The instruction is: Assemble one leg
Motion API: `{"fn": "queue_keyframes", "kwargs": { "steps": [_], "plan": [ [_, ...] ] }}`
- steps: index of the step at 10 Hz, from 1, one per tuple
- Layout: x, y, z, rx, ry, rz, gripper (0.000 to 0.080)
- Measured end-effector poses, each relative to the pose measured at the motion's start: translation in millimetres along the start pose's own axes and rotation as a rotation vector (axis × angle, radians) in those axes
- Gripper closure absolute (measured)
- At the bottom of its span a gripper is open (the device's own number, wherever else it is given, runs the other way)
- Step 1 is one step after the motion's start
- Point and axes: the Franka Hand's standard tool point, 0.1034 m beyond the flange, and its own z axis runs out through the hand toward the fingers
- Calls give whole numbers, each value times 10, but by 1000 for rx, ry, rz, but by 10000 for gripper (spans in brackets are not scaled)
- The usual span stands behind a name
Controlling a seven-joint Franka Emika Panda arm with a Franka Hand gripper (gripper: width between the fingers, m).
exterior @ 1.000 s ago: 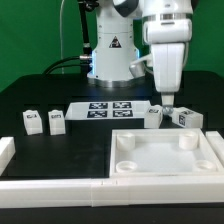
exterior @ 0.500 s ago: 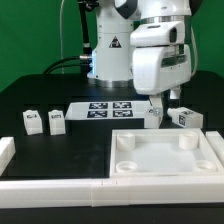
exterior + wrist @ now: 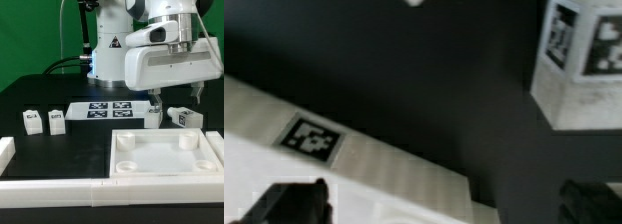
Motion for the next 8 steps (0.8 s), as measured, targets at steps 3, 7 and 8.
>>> {"fn": "queue_keyframes", "kwargs": {
  "steps": [3,7,8],
  "plan": [
    [-7,-164,6,20,-67,-43,151],
    [-34,-272,5,61,-361,-44,151],
    [-140,-303,5,67,-481,-36,151]
  ]
}}
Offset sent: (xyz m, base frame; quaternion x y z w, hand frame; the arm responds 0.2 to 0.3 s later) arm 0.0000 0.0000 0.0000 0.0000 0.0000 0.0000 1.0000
